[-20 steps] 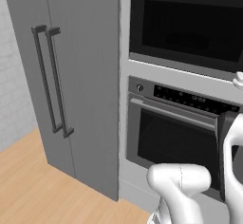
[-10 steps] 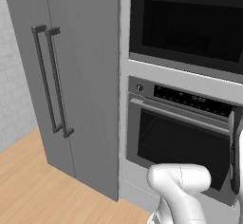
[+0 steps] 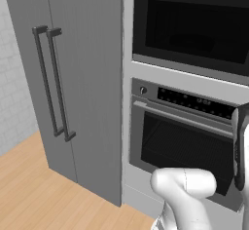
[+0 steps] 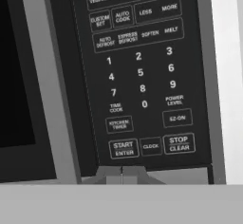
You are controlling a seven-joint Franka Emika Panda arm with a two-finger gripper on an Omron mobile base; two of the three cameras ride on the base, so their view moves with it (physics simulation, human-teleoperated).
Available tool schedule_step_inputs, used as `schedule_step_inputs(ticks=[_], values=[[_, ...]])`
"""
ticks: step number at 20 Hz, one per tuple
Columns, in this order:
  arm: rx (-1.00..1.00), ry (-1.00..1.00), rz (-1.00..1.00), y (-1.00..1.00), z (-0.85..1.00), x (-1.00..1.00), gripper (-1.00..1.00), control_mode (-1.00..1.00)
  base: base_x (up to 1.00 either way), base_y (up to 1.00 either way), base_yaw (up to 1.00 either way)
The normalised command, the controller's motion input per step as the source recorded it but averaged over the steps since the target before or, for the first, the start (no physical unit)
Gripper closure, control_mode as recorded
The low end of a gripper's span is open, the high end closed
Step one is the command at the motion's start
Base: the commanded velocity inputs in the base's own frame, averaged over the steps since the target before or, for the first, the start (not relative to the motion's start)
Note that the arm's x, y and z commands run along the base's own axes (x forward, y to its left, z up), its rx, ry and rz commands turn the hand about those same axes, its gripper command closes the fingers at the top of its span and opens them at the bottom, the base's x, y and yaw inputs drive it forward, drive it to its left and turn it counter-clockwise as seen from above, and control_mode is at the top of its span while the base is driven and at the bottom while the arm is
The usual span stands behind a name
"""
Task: Pick the potato from the sink and place it in the bowl. Then pick the bowl and place it in the microwave. Then close the microwave door and press the start button.
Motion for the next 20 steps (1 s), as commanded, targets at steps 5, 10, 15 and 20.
schedule_step_inputs(ticks=[5, 10, 15, 20], values=[[0.01, 0.0, 0.06, -0.21, 0.0, 0.12, 1.0, -1.0, 0.0, 0.0, 0.0], [0.01, 0.0, 0.06, -0.14, 0.0, 0.17, 1.0, -1.0, 0.0, 0.0, 0.0], [0.0, 0.0, 0.02, -0.01, 0.0, 0.06, 1.0, -1.0, 0.0, 0.0, 0.0], [0.0, 0.0, 0.03, -0.03, 0.0, 0.05, 1.0, -1.0, 0.0, 0.0, 0.0]])
